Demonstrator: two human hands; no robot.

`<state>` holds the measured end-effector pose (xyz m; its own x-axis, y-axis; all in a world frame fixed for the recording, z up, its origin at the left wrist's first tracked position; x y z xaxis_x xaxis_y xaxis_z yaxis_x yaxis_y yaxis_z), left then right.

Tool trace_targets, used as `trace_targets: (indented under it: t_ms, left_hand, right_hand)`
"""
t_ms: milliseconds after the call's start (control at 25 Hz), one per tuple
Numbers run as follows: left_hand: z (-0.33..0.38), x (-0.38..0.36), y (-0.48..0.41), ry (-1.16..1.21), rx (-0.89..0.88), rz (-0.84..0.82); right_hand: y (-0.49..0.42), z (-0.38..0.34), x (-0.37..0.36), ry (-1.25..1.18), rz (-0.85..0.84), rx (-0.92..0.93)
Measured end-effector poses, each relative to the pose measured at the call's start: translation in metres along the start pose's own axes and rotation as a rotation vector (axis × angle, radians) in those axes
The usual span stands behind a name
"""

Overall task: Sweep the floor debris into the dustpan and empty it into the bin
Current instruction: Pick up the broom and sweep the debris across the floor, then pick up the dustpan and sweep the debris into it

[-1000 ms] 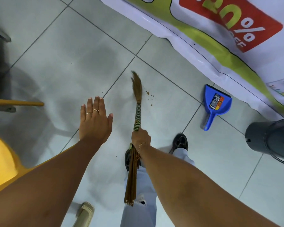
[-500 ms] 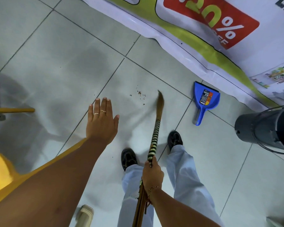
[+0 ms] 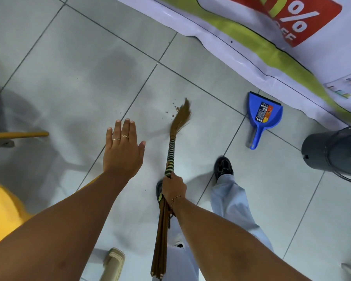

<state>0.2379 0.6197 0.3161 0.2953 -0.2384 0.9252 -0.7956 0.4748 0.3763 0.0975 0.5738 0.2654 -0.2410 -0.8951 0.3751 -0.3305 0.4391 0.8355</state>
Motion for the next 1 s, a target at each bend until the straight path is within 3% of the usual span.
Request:
trace_targets:
  t_ms: [120,280,400,560,760,1000]
  left_hand:
    - [0.001,0.003,-0.004,0.016,-0.005,0.018]
    - [0.007,0.006,-0.007,0.027,-0.002,0.027]
    - [0.018,0.007,-0.004,0.027,-0.002,0.016]
    - [0.056,0.005,-0.009,-0.005,-0.040,0.009]
    - [0.153,-0.011,-0.021,-0.059,-0.137,-0.039]
    - [0.371,-0.045,-0.071,-0.059,-0.223,-0.136]
  right_hand:
    - [-0.007,-0.003,0.004,-0.032,0.025,0.026]
    - [0.024,0.005,0.012,-0.237,0.190,0.070]
    - [0.049,0.017,0.031,-0.254,0.281,0.132]
    - [0.020,0.027,0.084,-0.342,0.254,0.069]
    - [-0.069,0.068,0.221,-0.074,0.157,0.075]
    - [-0.158,0.168,0.438,-0.288,0.301,0.082]
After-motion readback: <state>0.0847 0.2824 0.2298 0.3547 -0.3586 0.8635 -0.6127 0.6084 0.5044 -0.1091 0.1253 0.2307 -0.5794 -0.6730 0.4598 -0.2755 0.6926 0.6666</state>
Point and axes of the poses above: each hand's wrist, its own y-axis away from the middle knuckle, its own x-axis out of the back of the hand, z = x × y, the point moved 1 cm from there along -y, towards the middle knuckle, and after that the axes turned 12 degrees about x, right-handed, at the moved point
